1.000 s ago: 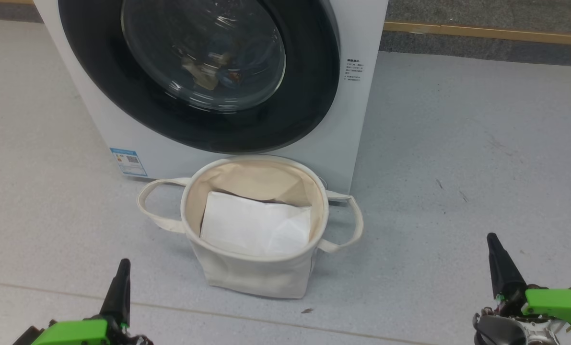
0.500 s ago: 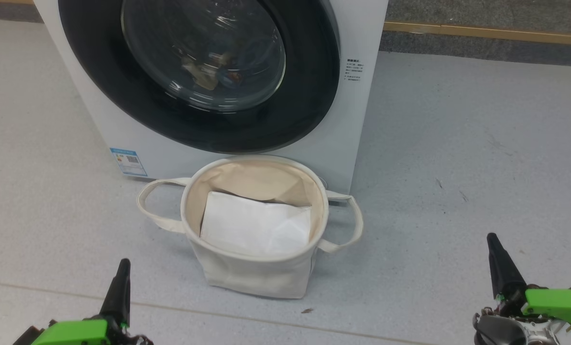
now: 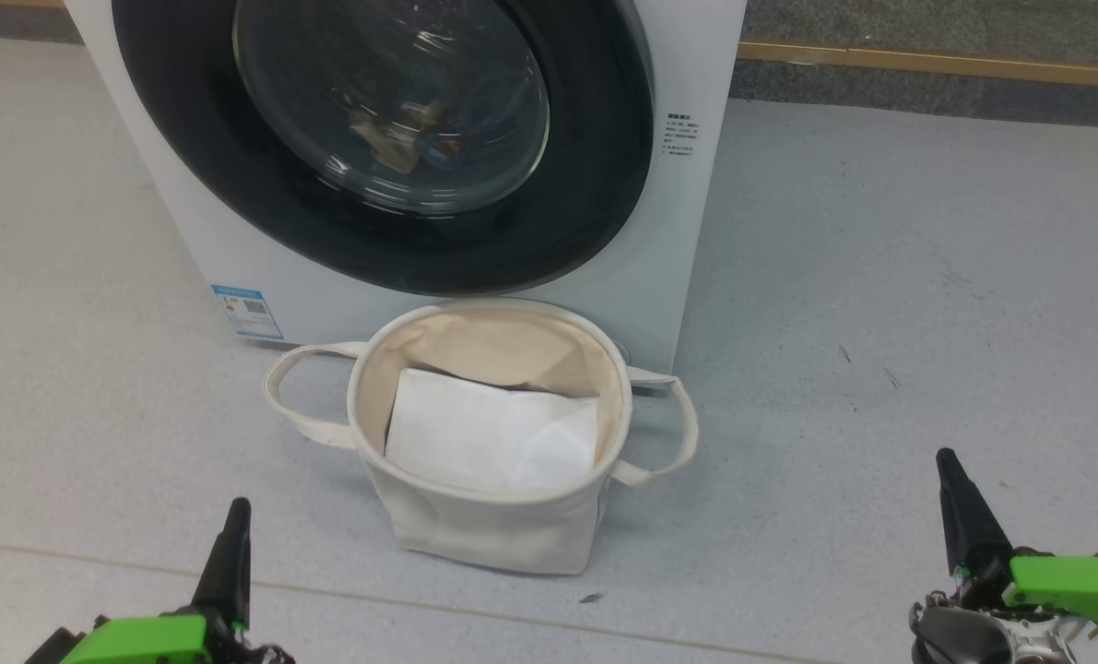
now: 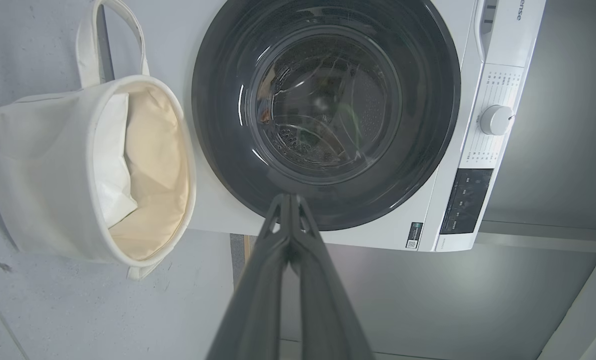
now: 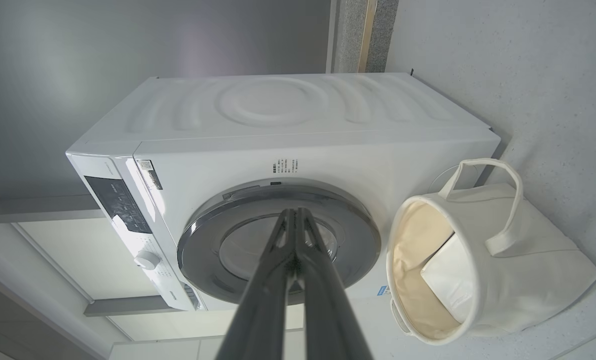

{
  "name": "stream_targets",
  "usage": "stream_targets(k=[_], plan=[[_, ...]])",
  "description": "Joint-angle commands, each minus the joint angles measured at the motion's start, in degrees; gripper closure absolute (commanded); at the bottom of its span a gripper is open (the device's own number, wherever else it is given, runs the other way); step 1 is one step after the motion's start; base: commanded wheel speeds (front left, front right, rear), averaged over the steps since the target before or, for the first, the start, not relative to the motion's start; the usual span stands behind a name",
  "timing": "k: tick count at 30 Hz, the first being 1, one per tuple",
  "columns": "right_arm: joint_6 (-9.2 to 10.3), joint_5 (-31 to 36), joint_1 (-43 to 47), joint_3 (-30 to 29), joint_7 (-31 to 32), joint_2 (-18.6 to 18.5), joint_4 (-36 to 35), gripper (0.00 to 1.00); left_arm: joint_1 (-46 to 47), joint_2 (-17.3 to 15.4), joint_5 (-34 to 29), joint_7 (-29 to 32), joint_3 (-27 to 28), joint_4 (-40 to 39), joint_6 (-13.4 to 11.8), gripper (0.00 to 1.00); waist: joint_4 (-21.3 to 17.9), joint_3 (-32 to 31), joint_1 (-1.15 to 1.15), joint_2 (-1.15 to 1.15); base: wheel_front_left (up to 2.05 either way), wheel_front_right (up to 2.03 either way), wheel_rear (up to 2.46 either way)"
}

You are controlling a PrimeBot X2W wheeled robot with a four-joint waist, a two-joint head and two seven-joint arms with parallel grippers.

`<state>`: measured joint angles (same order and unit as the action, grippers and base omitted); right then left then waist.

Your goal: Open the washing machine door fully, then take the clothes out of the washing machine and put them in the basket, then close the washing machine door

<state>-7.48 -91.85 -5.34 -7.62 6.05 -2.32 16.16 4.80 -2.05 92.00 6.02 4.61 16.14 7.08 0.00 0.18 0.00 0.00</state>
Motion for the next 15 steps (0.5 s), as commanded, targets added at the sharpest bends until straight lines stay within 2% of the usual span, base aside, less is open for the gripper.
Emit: stream_targets(k=[1,15], plan=[[-0.01,-0.3,-0.8,1.1,0.4,-0.6,-2.1,1.0,1.4,-0.8,0.2,0.5,1.9,-2.1,0.4,1.0,0.0,0.0,0.0,0.0,0.0,0.0,0.0],[-0.01,-0.3,-0.8,1.1,0.4,-0.6,-2.1,1.0,1.4,-0.8,0.2,0.5,1.9,-2.1,0.4,1.0,0.0,0.0,0.0,0.0,0.0,0.0,0.0]])
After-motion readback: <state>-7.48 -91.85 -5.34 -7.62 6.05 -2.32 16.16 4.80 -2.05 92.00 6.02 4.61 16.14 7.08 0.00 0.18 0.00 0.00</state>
